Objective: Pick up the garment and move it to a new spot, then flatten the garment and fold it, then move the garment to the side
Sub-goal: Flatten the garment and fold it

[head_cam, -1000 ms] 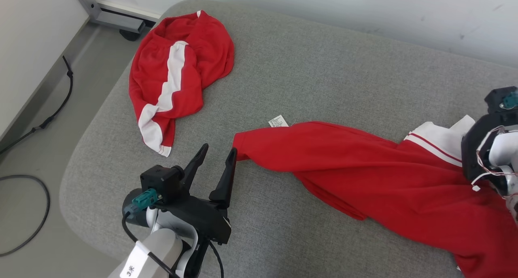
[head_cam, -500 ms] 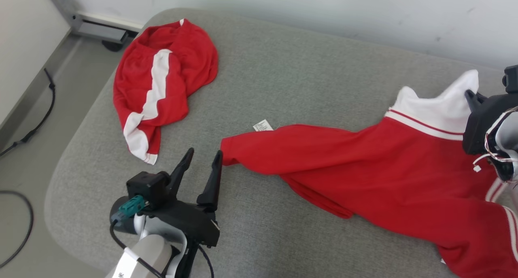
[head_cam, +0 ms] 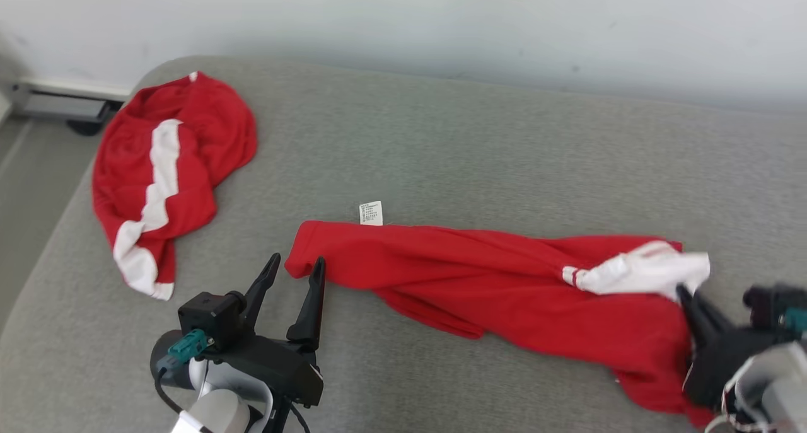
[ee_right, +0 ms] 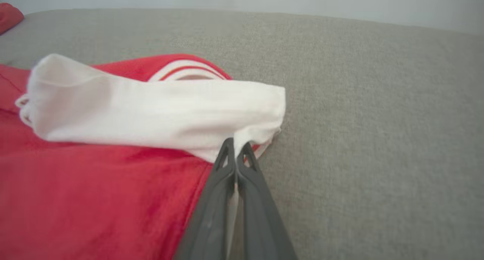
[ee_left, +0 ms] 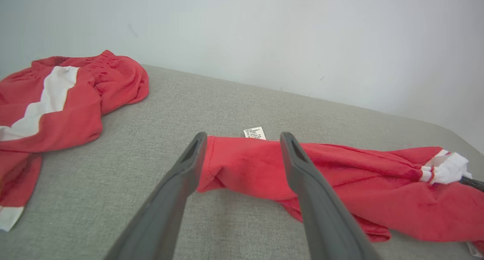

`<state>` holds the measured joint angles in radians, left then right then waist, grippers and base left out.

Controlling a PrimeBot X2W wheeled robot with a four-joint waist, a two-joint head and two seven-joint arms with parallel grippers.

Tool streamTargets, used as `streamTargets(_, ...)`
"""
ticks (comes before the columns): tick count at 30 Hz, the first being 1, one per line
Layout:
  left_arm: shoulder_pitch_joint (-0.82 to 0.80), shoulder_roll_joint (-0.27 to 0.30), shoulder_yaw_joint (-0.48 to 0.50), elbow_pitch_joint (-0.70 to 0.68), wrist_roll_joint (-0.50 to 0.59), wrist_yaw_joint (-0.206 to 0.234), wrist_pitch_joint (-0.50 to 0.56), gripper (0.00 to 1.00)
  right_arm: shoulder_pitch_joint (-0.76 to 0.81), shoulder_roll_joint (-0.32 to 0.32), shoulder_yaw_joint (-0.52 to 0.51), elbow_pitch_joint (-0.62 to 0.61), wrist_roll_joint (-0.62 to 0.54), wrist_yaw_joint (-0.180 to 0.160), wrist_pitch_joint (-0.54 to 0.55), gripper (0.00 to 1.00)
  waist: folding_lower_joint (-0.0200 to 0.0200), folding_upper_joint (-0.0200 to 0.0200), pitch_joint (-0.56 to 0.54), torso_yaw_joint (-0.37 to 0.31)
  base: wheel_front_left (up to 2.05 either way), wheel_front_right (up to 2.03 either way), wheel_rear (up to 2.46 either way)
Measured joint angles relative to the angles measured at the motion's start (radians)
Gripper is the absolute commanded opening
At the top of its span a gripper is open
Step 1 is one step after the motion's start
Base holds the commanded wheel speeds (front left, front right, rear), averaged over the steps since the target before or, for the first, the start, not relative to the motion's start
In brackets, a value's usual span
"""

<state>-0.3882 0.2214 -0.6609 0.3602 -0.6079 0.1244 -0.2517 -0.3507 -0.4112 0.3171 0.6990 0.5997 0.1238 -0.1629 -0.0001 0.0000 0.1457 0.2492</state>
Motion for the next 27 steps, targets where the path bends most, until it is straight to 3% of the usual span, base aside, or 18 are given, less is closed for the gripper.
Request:
streamTargets(12,0.0,-0.024,-0.006,-0.026,0.031,0.0,0.024,1.0,0.112,-0.02,0.049,-0.059,-0.005,0.001,-0.032,0.0,0.0,0.0,0.003,-0.106,0.0,0.0,0.0)
streamTargets(14,-0.007,-0.023,-0.004,-0.026,0.034,0.0,0.025,1.0,0.112,-0.02,0.047,-0.068,-0.002,0.001,-0.033,0.8,0.0001,0.0,0.007,-0.106,0.0,0.0,0.0)
streamTargets(15,-0.009,-0.023,-0.004,-0.026,0.036,0.0,0.028,1.0,0.113,-0.02,0.046,-0.077,0.0,0.001,-0.033,1.0,0.0,0.0,0.008,-0.105,0.0,0.0,0.0)
streamTargets(27,-0.006,-0.027,0.007,-0.026,0.044,0.0,0.04,1.0,0.12,-0.083,-0.03,-0.228,0.109,0.001,-0.057,1.0,0.0,-0.0001,-0.008,-0.096,0.0,0.0,0.0)
